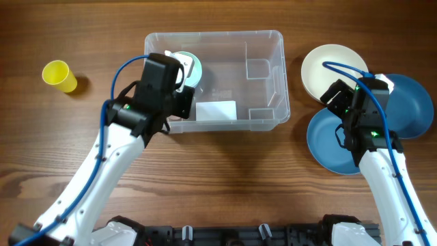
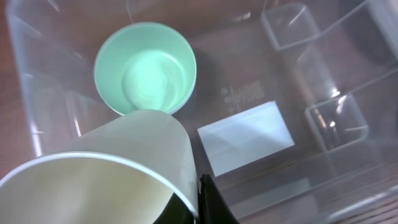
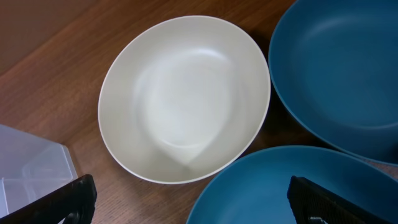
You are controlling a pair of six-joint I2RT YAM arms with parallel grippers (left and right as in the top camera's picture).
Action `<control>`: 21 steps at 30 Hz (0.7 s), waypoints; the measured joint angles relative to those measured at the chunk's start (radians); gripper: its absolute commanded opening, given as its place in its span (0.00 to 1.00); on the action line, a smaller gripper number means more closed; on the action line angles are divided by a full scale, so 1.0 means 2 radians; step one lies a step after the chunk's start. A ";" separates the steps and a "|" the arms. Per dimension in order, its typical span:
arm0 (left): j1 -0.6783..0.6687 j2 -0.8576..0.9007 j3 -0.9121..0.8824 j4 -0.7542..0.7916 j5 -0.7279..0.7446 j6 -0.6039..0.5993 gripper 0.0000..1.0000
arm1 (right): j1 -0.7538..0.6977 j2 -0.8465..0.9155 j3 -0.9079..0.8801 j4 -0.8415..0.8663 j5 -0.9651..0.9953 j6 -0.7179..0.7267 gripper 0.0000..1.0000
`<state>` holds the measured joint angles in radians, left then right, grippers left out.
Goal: Pack container
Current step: 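Lift the cream cup and carry it into the clear box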
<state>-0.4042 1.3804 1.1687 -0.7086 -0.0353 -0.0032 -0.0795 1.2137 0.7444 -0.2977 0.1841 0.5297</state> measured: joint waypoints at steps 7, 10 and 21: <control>0.000 0.026 0.000 -0.007 -0.020 0.000 0.04 | 0.000 0.000 0.000 0.000 0.000 0.000 1.00; 0.000 0.031 0.000 -0.014 -0.023 0.000 0.04 | 0.000 0.000 0.000 0.000 0.000 0.000 1.00; 0.000 0.045 0.000 -0.019 -0.025 0.000 0.05 | 0.000 0.000 0.000 0.000 0.000 0.000 1.00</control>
<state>-0.4042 1.4700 1.1687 -0.7475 -0.0853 -0.0032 -0.0795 1.2137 0.7444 -0.2977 0.1841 0.5297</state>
